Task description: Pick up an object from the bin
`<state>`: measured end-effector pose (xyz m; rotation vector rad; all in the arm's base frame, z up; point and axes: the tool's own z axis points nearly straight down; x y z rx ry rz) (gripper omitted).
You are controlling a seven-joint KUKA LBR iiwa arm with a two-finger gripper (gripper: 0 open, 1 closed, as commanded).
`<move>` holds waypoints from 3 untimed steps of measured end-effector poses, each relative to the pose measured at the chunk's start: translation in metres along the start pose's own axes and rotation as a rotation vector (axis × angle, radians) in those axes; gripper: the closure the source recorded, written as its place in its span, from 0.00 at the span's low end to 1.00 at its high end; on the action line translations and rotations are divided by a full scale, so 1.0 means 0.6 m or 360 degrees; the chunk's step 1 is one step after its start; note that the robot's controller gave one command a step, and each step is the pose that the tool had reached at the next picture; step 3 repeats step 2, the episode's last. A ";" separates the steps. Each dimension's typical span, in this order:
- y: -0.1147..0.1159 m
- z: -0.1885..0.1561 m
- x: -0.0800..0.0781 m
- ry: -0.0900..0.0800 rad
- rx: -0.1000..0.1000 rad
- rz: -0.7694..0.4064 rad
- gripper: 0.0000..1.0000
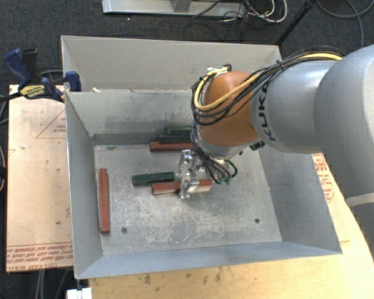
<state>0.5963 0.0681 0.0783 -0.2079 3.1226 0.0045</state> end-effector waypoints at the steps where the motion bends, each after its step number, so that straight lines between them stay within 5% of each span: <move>1: 0.000 0.000 0.000 0.0000 0.0000 0.0000 1.00; 2: -0.031 -0.248 0.004 0.0009 0.0003 -0.0071 1.00; 3: -0.031 -0.248 0.004 0.0009 0.0003 -0.0071 1.00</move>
Offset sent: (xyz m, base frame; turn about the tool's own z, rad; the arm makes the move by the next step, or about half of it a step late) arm -0.0030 -0.0198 0.1474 -0.0463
